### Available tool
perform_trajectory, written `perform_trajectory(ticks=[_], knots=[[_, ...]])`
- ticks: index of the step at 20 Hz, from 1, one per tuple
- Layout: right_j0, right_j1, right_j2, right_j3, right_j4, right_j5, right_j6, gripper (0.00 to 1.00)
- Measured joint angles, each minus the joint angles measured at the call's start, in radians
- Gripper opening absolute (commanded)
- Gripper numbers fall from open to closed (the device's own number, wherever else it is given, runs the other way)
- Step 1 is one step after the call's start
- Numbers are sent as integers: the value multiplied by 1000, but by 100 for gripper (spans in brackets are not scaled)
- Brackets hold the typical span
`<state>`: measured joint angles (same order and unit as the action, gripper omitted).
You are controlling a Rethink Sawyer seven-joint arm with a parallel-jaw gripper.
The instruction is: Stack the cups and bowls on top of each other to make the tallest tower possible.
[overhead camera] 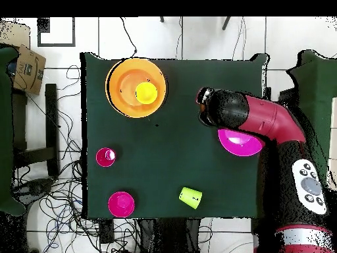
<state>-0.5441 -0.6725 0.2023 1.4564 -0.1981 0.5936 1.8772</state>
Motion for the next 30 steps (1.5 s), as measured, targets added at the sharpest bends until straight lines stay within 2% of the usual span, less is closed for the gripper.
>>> perform_trajectory(ticks=[2, 8, 19, 30], knots=[[-7, 0, 8, 6, -5, -3, 0, 100], [-79, -2, 95, 57, -60, -6, 0, 100], [-173, -18, 210, 86, -141, -6, -25, 100], [-270, -19, 346, 90, -209, 8, -118, 100]])
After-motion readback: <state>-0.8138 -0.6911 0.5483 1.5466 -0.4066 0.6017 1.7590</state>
